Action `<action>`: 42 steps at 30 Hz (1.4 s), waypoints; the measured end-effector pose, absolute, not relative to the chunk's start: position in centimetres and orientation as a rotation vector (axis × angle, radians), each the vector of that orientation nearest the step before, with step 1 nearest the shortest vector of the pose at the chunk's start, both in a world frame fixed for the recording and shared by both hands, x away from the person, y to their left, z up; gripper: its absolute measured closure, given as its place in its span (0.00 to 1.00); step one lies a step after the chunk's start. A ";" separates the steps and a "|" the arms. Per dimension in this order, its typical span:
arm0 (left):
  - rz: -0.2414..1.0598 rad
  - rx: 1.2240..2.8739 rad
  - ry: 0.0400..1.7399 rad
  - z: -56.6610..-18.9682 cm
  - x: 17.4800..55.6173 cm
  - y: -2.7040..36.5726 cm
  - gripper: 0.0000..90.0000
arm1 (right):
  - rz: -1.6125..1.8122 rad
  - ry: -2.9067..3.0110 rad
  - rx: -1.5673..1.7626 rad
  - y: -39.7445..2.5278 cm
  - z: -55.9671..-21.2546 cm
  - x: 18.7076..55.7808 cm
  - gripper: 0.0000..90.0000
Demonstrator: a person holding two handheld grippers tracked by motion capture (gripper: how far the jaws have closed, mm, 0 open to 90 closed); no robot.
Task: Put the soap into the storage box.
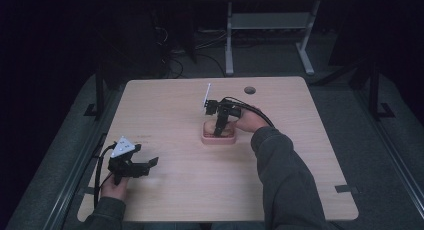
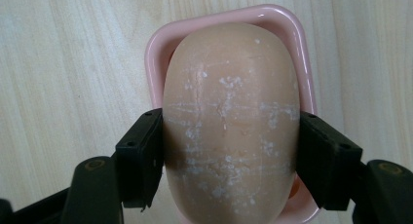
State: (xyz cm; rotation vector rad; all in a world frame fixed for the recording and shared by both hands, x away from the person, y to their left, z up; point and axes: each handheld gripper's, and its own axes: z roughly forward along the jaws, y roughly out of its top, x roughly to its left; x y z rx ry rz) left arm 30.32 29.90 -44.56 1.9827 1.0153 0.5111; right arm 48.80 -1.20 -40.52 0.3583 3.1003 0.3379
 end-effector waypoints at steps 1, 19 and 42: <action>0.510 1.980 1.016 -44.6 30.3 29.9 0.16 | 0.333 3.102 0.359 -1.2 -40.6 48.8 0.35; 0.512 1.983 1.013 -44.5 30.3 29.9 0.16 | 0.312 3.110 0.359 -1.2 -41.1 48.9 0.35; 0.510 1.981 1.015 -44.5 30.3 29.9 0.16 | 0.336 3.121 0.367 -1.3 -41.0 48.9 0.35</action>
